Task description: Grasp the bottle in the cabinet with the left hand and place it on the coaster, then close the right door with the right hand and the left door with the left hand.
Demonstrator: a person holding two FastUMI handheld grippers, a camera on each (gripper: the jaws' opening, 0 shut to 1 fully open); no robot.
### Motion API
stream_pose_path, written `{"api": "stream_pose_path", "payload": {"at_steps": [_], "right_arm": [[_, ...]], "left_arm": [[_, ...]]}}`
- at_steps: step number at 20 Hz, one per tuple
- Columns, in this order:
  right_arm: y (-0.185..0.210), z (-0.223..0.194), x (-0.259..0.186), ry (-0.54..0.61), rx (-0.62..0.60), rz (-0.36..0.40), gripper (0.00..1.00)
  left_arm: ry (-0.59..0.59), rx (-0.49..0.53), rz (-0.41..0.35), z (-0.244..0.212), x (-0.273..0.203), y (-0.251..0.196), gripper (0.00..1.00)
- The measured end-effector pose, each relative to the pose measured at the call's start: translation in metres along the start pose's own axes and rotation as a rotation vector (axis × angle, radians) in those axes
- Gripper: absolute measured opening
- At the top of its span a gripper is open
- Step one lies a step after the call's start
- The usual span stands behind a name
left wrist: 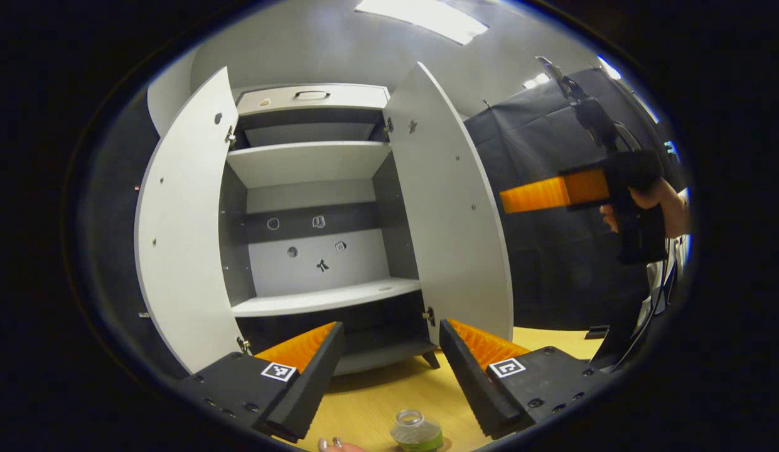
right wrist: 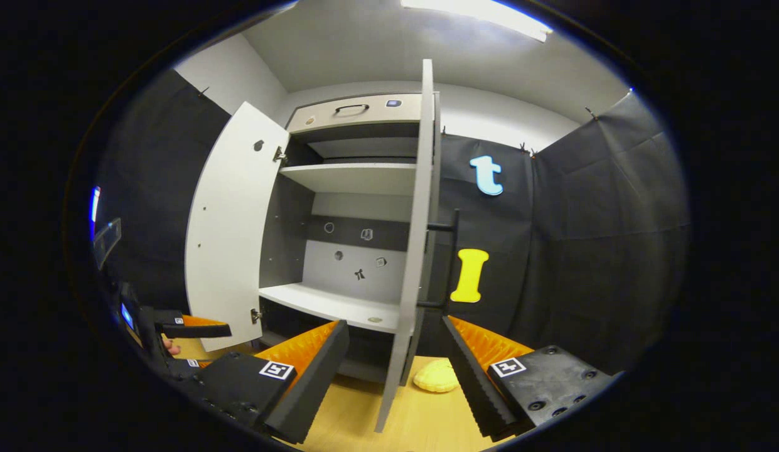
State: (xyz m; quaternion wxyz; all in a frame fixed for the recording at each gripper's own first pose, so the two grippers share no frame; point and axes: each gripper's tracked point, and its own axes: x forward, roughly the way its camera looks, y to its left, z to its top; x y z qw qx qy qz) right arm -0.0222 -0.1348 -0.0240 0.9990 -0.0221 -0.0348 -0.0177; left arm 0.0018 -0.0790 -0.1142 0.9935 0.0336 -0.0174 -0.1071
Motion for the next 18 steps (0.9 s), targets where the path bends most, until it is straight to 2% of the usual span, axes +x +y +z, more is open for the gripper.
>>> {"api": "stream_pose_path", "payload": {"at_steps": [2, 5, 6, 7, 10, 14, 18], "right_arm": [[-0.029, -0.006, 0.003, 0.036, 0.021, -0.073, 0.98], [-0.056, -0.011, 0.013, 0.054, 0.058, -0.134, 0.98], [-0.057, -0.008, 0.017, 0.042, 0.071, -0.134, 0.98], [-0.059, -0.005, 0.023, 0.029, 0.08, -0.13, 0.98], [-0.058, 0.009, 0.041, -0.011, 0.096, -0.112, 0.98], [-0.05, 0.018, 0.062, -0.029, 0.115, -0.071, 0.98], [-0.041, 0.018, 0.072, -0.022, 0.059, -0.04, 0.95]], "left_arm": [[0.023, -0.066, -0.004, 0.021, 0.002, 0.007, 0.95], [0.05, -0.16, 0.056, 0.041, -0.005, 0.037, 0.96], [0.062, -0.16, 0.094, 0.045, -0.011, 0.054, 0.99], [0.075, -0.145, 0.132, 0.046, -0.017, 0.07, 0.96], [0.123, -0.104, 0.257, 0.053, -0.045, 0.126, 0.96], [0.124, -0.156, 0.388, 0.065, -0.081, 0.187, 0.96], [0.144, -0.105, 0.527, 0.068, -0.117, 0.241, 0.95]]}}
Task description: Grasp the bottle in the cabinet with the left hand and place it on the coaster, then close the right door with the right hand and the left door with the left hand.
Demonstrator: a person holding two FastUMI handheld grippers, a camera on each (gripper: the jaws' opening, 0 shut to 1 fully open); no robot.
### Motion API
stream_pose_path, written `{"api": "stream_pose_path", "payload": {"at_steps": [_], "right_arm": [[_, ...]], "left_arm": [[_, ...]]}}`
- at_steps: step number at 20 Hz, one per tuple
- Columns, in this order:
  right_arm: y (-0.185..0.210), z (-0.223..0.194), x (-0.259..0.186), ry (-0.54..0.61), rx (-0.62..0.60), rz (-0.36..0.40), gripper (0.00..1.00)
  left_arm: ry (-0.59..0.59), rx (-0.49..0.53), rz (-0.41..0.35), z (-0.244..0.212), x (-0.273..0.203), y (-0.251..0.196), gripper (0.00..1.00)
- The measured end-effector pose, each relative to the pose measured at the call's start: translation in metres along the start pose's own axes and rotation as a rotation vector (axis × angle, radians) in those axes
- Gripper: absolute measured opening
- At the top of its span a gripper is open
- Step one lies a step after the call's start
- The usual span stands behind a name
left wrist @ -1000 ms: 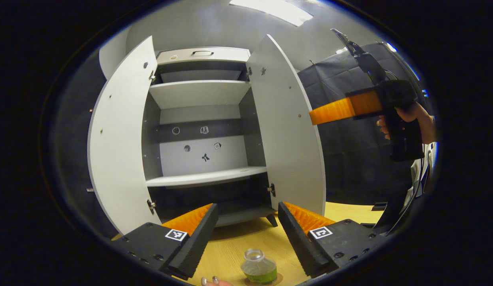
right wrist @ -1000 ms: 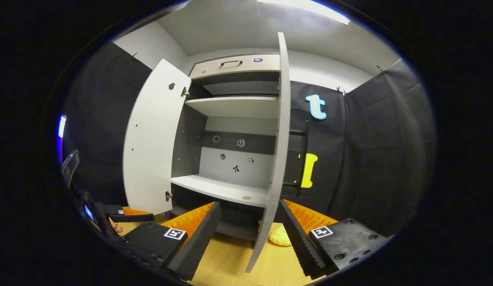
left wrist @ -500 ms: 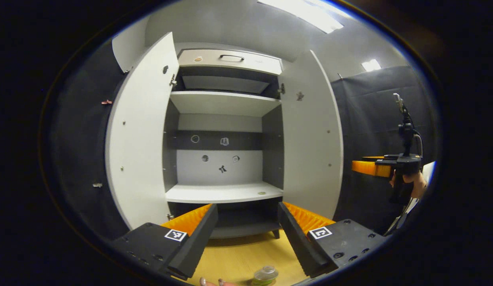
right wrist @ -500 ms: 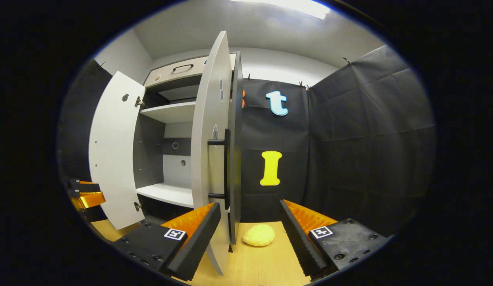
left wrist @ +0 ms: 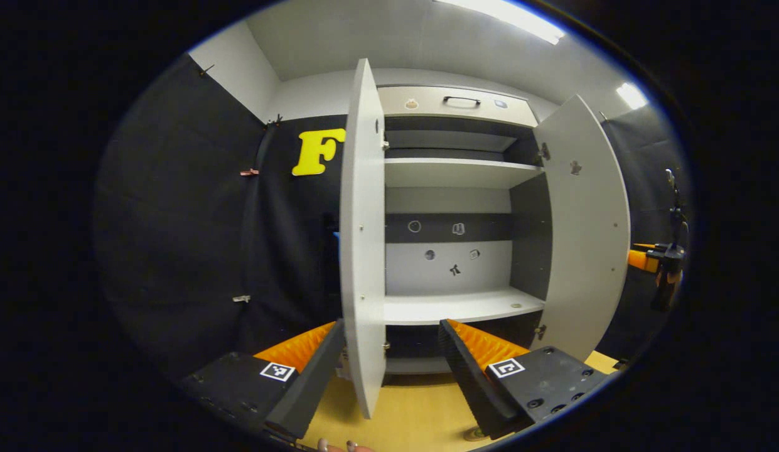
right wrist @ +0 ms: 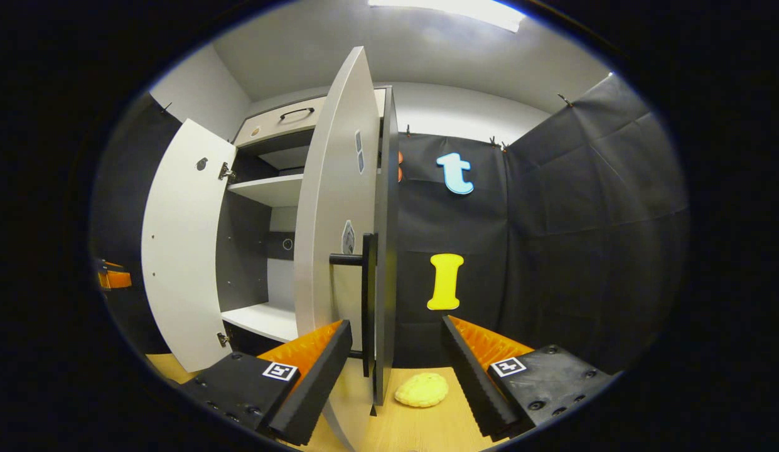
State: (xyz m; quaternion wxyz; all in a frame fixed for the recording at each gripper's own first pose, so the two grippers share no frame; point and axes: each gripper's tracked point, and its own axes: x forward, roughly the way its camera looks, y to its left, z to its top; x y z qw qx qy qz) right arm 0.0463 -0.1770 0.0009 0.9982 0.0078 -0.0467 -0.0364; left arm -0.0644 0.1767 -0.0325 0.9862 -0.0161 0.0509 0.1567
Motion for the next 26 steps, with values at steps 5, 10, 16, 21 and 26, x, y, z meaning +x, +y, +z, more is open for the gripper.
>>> {"api": "stream_pose_path", "payload": {"at_steps": [5, 10, 16, 21, 26], "right_arm": [[0.039, -0.004, 0.01, 0.023, 0.037, 0.093, 0.95], [0.092, -0.007, 0.028, 0.026, 0.024, 0.157, 0.95], [0.148, -0.021, 0.061, 0.049, 0.049, 0.202, 0.95], [0.184, -0.021, 0.062, 0.068, 0.034, 0.223, 0.98], [0.177, -0.013, 0.033, 0.063, -0.021, 0.19, 0.97]], "left_arm": [[0.017, -0.014, 0.067, -0.005, 0.003, 0.035, 0.96], [0.035, 0.009, 0.086, -0.013, 0.011, 0.059, 0.96], [0.074, -0.007, 0.092, -0.028, 0.022, 0.09, 0.97], [0.05, -0.034, 0.044, -0.014, 0.046, 0.103, 0.96], [-0.009, -0.002, -0.06, 0.01, 0.082, 0.096, 0.96]]}}
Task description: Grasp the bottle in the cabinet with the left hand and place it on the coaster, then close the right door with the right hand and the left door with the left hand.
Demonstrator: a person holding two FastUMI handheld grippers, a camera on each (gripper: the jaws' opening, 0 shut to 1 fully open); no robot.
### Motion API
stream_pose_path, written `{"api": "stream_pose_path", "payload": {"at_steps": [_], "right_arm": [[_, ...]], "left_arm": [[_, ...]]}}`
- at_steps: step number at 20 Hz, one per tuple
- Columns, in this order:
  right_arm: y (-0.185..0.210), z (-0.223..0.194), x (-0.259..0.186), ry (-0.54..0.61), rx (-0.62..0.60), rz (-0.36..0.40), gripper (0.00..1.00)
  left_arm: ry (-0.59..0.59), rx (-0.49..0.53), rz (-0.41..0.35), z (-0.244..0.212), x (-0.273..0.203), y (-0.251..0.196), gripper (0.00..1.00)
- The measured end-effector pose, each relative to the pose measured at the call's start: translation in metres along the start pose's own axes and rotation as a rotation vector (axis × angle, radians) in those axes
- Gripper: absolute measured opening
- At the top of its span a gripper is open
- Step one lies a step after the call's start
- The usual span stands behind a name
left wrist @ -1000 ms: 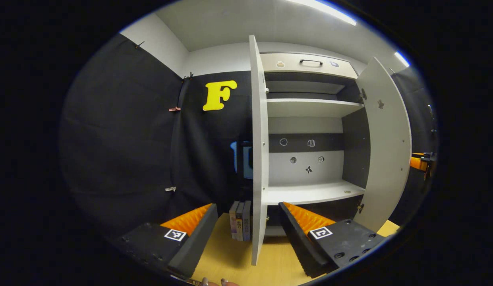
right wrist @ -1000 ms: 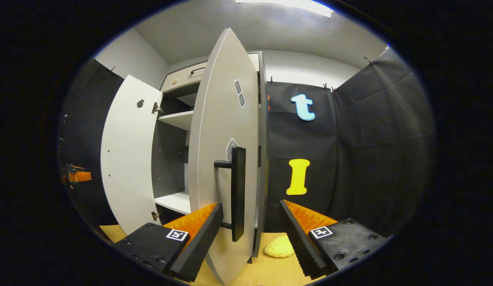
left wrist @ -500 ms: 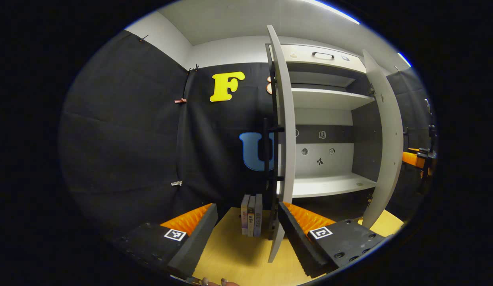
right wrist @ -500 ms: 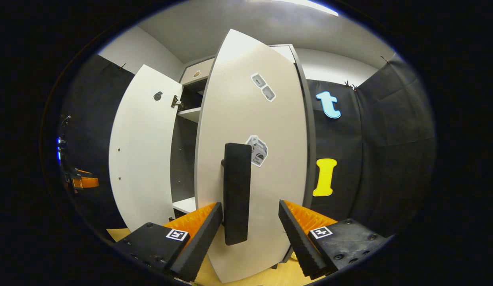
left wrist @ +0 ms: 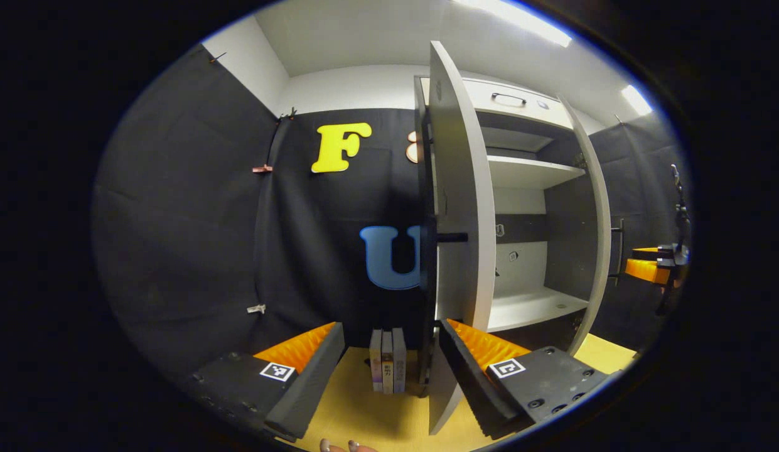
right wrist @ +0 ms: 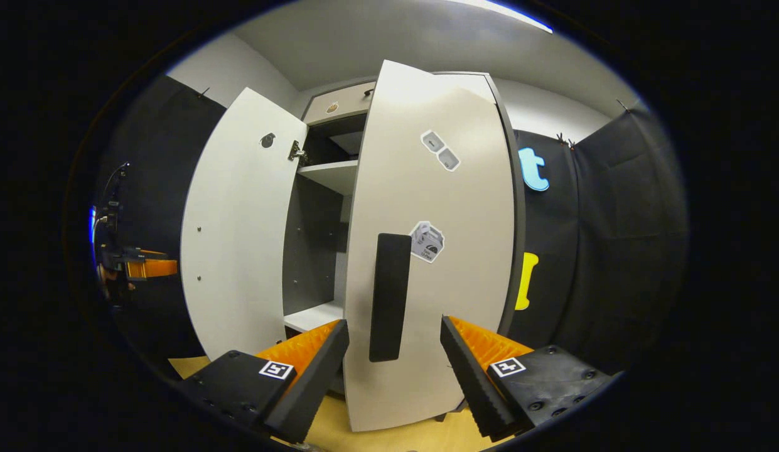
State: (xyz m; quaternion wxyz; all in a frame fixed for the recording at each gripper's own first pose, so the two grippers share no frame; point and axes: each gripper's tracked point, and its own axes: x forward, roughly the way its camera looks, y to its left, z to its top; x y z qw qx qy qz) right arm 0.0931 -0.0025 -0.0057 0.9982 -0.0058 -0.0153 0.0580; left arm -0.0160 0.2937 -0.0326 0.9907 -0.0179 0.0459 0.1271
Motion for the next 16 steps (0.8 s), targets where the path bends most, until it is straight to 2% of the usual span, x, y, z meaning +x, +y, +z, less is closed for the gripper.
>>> {"api": "stream_pose_path", "payload": {"at_steps": [2, 4, 9, 12, 16], "right_arm": [[-0.005, -0.003, -0.013, 0.015, -0.005, -0.033, 0.98], [-0.013, -0.009, -0.026, 0.034, -0.014, -0.074, 0.97], [-0.02, -0.018, -0.052, 0.052, 0.02, -0.133, 0.97], [-0.02, -0.027, -0.061, 0.078, 0.009, -0.136, 0.98], [-0.018, -0.022, -0.051, 0.062, -0.021, -0.092, 0.97]], "left_arm": [[-0.021, -0.024, -0.068, 0.003, 0.008, -0.016, 0.96], [-0.021, -0.027, -0.084, 0.0, 0.009, -0.017, 0.92], [-0.026, -0.062, -0.167, 0.002, 0.016, -0.028, 0.92], [-0.02, -0.042, -0.192, 0.002, 0.018, -0.034, 0.91], [-0.016, -0.061, -0.274, 0.004, 0.022, -0.085, 0.91]]}}
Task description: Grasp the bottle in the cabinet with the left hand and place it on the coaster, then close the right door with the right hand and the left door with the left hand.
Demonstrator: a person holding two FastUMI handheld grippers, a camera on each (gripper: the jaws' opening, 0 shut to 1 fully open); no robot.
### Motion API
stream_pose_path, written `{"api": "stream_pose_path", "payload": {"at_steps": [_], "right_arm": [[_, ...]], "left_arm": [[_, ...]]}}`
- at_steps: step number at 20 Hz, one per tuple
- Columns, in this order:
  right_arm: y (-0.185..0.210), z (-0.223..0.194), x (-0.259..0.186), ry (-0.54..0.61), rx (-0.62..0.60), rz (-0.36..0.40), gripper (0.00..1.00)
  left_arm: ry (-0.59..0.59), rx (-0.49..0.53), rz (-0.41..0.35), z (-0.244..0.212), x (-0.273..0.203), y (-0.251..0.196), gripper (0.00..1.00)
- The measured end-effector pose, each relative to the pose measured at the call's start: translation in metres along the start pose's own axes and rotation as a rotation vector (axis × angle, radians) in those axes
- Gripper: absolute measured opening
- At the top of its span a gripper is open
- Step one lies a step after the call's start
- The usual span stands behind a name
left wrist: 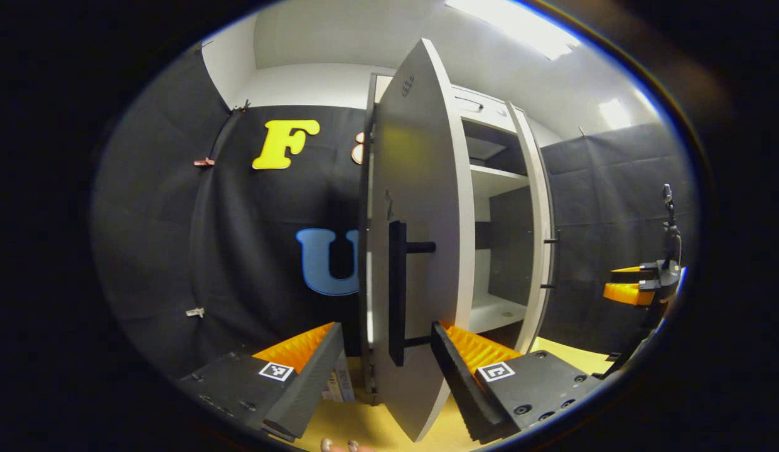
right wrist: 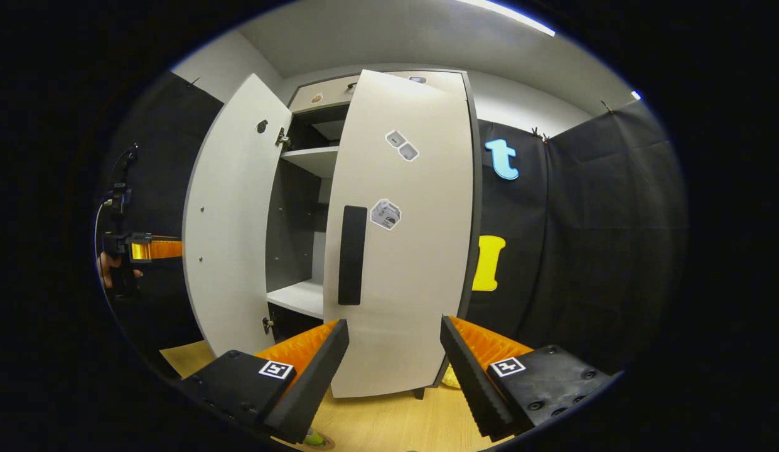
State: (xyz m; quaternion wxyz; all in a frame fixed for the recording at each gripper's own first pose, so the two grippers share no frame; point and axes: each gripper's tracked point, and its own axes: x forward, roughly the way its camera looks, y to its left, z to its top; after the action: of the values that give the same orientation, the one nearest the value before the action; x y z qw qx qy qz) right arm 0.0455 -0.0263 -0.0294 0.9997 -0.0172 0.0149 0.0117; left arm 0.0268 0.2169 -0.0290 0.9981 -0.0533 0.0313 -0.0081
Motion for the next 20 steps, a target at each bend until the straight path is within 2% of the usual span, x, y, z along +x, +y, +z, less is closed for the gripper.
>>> {"api": "stream_pose_path", "payload": {"at_steps": [6, 10, 12, 13, 16, 20], "right_arm": [[-0.01, 0.009, 0.036, -0.031, 0.038, 0.093, 0.98], [-0.026, 0.008, 0.065, -0.032, 0.057, 0.131, 0.98], [-0.03, 0.007, 0.075, -0.03, 0.059, 0.152, 0.98], [-0.032, 0.007, 0.08, -0.028, 0.06, 0.161, 0.98], [-0.033, 0.009, 0.084, -0.039, 0.067, 0.188, 0.98], [-0.03, 0.001, 0.087, -0.025, 0.062, 0.204, 0.98]], "left_arm": [[-0.053, -0.062, -0.035, 0.007, 0.042, -0.042, 0.91], [-0.079, -0.092, -0.089, 0.012, 0.072, -0.084, 0.92], [-0.056, -0.049, -0.072, 0.008, 0.087, -0.096, 0.9], [-0.038, -0.033, -0.066, 0.004, 0.093, -0.1, 0.94], [-0.029, -0.065, -0.074, -0.003, 0.098, -0.116, 0.94], [0.004, -0.048, -0.009, -0.014, 0.088, -0.103, 0.95]]}}
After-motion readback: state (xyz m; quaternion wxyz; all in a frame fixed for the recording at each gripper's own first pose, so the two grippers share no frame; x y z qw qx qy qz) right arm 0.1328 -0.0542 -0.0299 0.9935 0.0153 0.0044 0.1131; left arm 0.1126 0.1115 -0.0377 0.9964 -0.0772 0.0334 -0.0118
